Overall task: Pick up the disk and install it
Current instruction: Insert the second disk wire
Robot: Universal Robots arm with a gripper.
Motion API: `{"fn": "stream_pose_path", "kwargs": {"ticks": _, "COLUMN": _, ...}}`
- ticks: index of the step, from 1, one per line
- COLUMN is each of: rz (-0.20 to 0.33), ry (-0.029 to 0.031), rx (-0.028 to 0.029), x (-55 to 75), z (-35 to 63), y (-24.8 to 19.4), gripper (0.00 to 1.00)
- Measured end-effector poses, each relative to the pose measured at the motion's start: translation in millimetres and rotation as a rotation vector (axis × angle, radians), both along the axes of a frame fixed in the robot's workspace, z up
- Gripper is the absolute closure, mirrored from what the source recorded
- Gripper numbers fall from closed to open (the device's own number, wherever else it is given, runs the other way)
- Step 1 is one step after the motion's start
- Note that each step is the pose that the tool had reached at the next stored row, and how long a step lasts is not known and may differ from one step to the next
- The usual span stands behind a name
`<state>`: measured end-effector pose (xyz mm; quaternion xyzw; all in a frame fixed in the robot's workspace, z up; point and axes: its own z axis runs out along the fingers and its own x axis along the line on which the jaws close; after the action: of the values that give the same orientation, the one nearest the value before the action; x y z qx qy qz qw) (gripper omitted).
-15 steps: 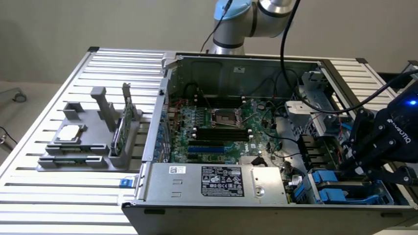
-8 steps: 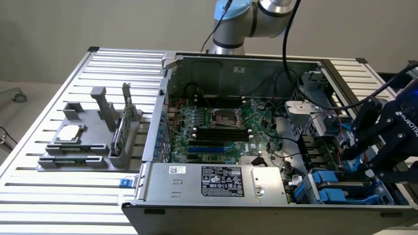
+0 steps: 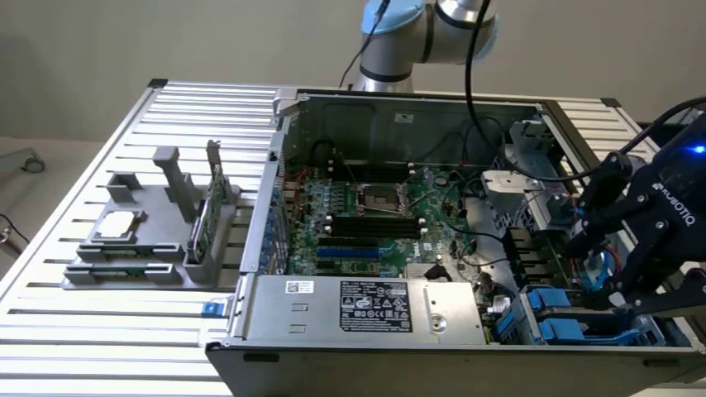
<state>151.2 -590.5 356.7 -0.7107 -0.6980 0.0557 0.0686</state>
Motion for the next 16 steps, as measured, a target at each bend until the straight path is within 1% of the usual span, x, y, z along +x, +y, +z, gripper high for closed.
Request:
{"fn": "stream_pose_path", "kwargs": {"ticks": 3, "rz": 0.000, "ry": 0.0000, "rx": 0.0002, "x": -13.2, "z": 0.7, "y": -0.8, "gripper": 0.41}}
{"fn": "stream_pose_path", "kwargs": {"ticks": 4, "rz": 0.000, "ry": 0.0000, "rx": 0.0002, "x": -16.6, "z": 1.0, "y": -0.8, "gripper": 0.43}}
{"fn": "stream_pose_path", "kwargs": {"ticks": 6, "rz": 0.000, "ry": 0.0000, "rx": 0.0003, "x": -21.3, "z": 1.5, "y": -0.9, "gripper": 0.56}}
{"fn": "stream_pose_path", "kwargs": {"ticks": 7, "rz": 0.000, "ry": 0.0000, "rx": 0.0005, "x": -22.7, "z": 1.7, "y": -0.9, "gripper": 0.56}}
{"fn": "stream_pose_path", "kwargs": {"ticks": 9, "rz": 0.000, "ry": -0.0001, "rx": 0.0007, "x": -22.8, "z": 1.7, "y": -0.9, "gripper": 0.68}}
{"fn": "stream_pose_path", "kwargs": {"ticks": 10, "rz": 0.000, "ry": -0.0001, "rx": 0.0008, "x": -22.8, "z": 1.7, "y": -0.9, "gripper": 0.68}}
{"fn": "stream_pose_path", "kwargs": {"ticks": 13, "rz": 0.000, "ry": -0.0001, "rx": 0.0009, "x": -22.8, "z": 1.7, "y": -0.9, "gripper": 0.85}}
{"fn": "stream_pose_path", "kwargs": {"ticks": 14, "rz": 0.000, "ry": -0.0001, "rx": 0.0010, "x": -22.8, "z": 1.7, "y": -0.9, "gripper": 0.85}}
{"fn": "stream_pose_path", "kwargs": {"ticks": 15, "rz": 0.000, "ry": -0.0001, "rx": 0.0010, "x": -22.8, "z": 1.7, "y": -0.9, "gripper": 0.89}}
{"fn": "stream_pose_path", "kwargs": {"ticks": 16, "rz": 0.000, "ry": -0.0001, "rx": 0.0010, "x": -22.9, "z": 1.7, "y": -0.9, "gripper": 0.89}}
